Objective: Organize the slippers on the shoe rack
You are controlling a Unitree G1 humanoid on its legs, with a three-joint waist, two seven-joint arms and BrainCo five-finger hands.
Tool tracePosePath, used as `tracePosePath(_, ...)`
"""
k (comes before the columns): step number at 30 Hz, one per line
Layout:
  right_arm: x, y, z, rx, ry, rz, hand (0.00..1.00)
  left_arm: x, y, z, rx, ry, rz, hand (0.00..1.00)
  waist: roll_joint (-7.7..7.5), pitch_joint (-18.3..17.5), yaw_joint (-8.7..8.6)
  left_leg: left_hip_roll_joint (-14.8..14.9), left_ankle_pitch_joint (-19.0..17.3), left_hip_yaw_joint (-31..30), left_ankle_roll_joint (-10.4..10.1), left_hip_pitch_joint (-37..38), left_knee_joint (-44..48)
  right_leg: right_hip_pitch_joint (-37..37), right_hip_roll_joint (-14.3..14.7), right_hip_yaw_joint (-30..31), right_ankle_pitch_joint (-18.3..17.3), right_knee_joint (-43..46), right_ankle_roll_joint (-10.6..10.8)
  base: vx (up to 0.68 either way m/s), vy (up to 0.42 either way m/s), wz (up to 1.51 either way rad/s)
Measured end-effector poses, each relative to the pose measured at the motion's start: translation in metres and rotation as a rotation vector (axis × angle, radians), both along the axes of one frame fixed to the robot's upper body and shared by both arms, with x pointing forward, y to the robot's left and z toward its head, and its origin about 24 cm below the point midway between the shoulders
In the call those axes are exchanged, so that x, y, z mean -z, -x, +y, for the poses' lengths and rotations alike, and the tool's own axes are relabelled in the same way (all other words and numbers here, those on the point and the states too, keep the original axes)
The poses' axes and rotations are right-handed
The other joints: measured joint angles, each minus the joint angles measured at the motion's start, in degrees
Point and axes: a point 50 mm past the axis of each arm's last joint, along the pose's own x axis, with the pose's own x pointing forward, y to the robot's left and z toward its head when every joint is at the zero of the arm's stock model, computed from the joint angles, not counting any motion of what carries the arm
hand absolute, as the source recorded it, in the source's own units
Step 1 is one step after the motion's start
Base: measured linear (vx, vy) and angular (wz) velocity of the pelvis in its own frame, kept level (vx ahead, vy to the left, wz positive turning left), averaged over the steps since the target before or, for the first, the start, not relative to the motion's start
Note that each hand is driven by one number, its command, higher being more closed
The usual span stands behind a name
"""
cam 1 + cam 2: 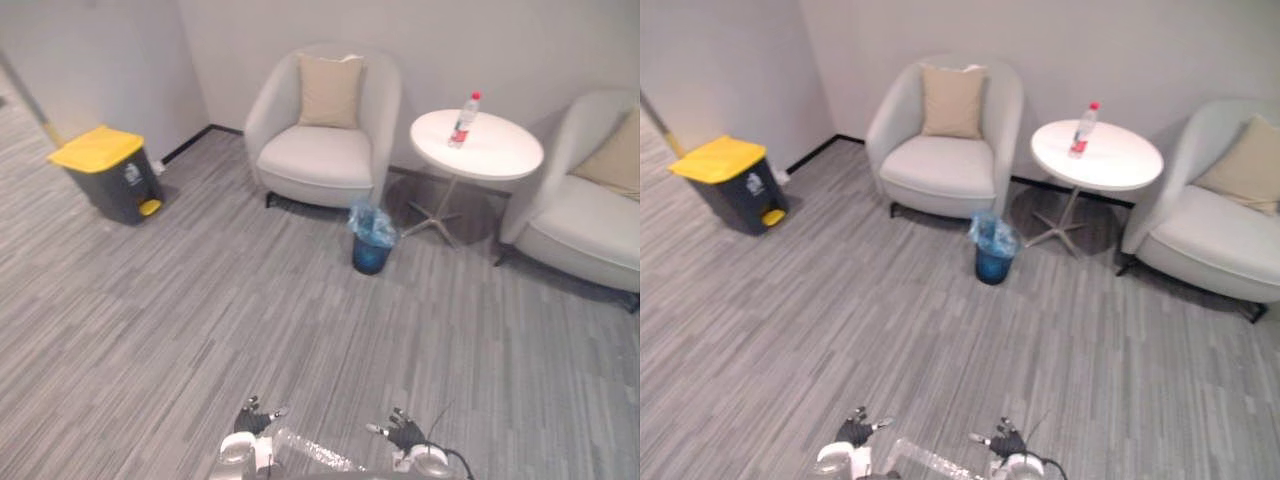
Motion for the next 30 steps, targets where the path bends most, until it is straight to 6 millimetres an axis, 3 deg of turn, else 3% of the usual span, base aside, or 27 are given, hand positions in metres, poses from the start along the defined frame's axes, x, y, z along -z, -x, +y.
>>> tracePosePath(2, 0.0, 0.0, 0.0, 0.0, 0.001, 0.002, 0.0, 0.0, 0.0, 0.0, 0.0, 0.0, -0.001, 0.0, 0.58, 0.2, 0.31, 0.7, 0.0, 2.3, 0.0, 1.9, -1.6, -0.9, 0.4, -1.4, 0.5, 1.3, 0.7, 0.05, -0.001, -0.66)
tracePosePath(4, -0.001, -0.003, -0.001, -0.004, 0.005, -0.006, 0.0, 0.0, 0.0, -0.001, -0.004, -0.002, 0.002, 0.0, 1.53, 0.2, 0.69, 2.0, 0.1, 5.7, 0.0, 3.0, -3.1, -3.8, -0.3, -12.6, 1.3, 3.3, 1.6, 0.0, -0.057, -0.75)
tracePosePath(6, -0.001, -0.004, -0.006, -0.002, 0.016, -0.008, 0.0, 0.001, 0.001, -0.002, -0.001, -0.001, 0.01, 0.0, 2.11, 0.6, 0.44, 1.9, 0.4, 6.6, 0.2, 3.4, -3.4, -3.4, -1.0, -17.3, 1.3, 1.7, 1.5, 0.0, -0.059, -0.4)
tracePosePath(9, 0.0, -0.001, -0.02, 0.048, 0.039, 0.004, 0.0, 0.002, 0.0, -0.006, 0.045, -0.006, 0.016, 0.0, 2.76, 0.8, 0.1, 1.4, 1.8, 5.2, 0.4, 3.3, -3.8, -1.0, -1.2, -17.7, 2.6, -4.1, -0.5, 0.0, -0.041, -0.06)
tracePosePath(17, 0.007, 0.02, -0.046, 0.125, 0.081, 0.09, 0.0, 0.003, 0.001, -0.007, 0.074, -0.003, 0.028, 0.0, 2.68, 0.9, -0.17, 2.1, 3.5, 2.0, -0.7, 4.4, -6.0, 2.6, -0.2, -19.8, 3.4, -8.8, -1.7, -0.03, -0.073, 0.16)
tracePosePath(19, 0.007, 0.021, -0.047, 0.146, 0.078, 0.091, 0.0, 0.001, -0.002, -0.007, 0.064, 0.004, 0.013, 0.0, 2.44, 2.5, -0.05, 2.8, 3.5, 2.2, -0.8, 3.6, -3.2, 2.8, 0.3, -19.5, 4.0, -8.7, -2.4, -0.08, -0.068, -0.13)
tracePosePath(23, 0.006, 0.018, -0.045, 0.146, 0.074, 0.077, 0.0, -0.003, -0.012, -0.004, 0.034, 0.006, -0.02, 0.0, 1.77, 3.9, 0.13, 3.5, 2.7, -1.4, -0.8, 0.2, 2.9, 1.5, 0.4, -17.3, 4.9, -9.1, -2.7, -0.11, -0.059, -0.35)
tracePosePath(26, 0.004, 0.017, -0.054, 0.16, 0.097, 0.066, 0.0, -0.001, -0.008, -0.012, 0.03, 0.026, -0.009, 0.0, 3.66, 3.4, -0.13, 4.6, 0.8, -2.2, -2.2, 1.1, -0.8, -0.9, 1.8, -14.8, 5.2, -9.6, -2.3, -0.13, 0.027, -0.44)
tracePosePath(30, 0.004, 0.021, -0.052, 0.177, 0.096, 0.066, 0.0, -0.001, -0.007, -0.013, 0.032, 0.028, -0.008, 0.0, 2.97, 2.7, -0.17, 2.7, 2.0, -1.0, -1.6, 3.4, -5.4, -1.5, 0.8, -13.0, 5.7, -9.4, -1.2, -0.08, 0.058, -0.22)
